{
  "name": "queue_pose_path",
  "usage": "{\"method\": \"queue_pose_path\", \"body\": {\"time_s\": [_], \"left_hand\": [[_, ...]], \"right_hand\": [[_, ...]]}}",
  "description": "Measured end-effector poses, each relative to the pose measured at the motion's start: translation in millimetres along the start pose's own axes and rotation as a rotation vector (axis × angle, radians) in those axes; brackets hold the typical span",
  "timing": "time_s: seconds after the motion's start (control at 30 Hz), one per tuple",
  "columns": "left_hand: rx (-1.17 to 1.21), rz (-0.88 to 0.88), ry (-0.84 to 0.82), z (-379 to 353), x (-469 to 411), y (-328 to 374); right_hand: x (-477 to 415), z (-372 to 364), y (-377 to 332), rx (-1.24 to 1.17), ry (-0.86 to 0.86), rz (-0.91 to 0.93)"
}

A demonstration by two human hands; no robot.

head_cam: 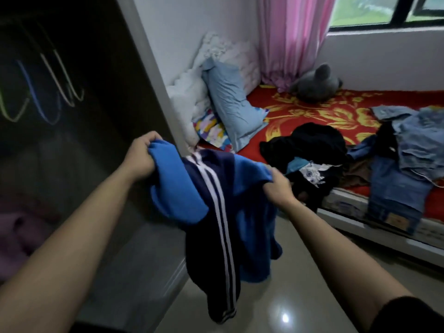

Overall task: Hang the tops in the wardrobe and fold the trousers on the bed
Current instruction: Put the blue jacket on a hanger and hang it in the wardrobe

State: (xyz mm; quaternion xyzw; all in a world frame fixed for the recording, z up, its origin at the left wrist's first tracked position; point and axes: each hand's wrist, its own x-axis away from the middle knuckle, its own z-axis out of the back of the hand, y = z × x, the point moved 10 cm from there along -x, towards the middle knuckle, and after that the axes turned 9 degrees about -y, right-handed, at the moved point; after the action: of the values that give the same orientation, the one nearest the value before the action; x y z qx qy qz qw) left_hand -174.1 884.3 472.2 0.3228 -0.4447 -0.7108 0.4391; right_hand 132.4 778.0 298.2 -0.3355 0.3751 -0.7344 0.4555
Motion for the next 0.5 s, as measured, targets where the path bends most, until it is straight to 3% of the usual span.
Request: {"method": "queue_pose_path", "body": {"time_s": [0.07,0.1,0.23,0.3,0.4,0.5], "left_hand": [[-0.252,0.039,0.167,50.3,5.4,-20.7],[-0.344,0.051,0.234,72.2,7.9,-29.3],[-0.309,0.089,0.52,123.3,21.9,-53.3],[-0.145,0.091,0.6,123.0,24.1,-52.2],[0.464,0.07,0.656,110.9,17.8,-60.4],[0.886,0.087,0.589,89.3,0.9,-61.8]], "right_hand": [[-4.0,40.1,9.9,-0.09,0.267,-0.112],[-6.9,45.6,12.8,-0.11,0.294,-0.144],[-10.8,25.8,-8.7,0.001,0.191,0.0],[-12.8,0.0,-21.8,0.131,0.063,0.087],[-12.6,-47.5,-23.7,0.343,-0.242,0.072],[16.5,-112.5,-1.4,0.51,-0.878,-0.099]]}}
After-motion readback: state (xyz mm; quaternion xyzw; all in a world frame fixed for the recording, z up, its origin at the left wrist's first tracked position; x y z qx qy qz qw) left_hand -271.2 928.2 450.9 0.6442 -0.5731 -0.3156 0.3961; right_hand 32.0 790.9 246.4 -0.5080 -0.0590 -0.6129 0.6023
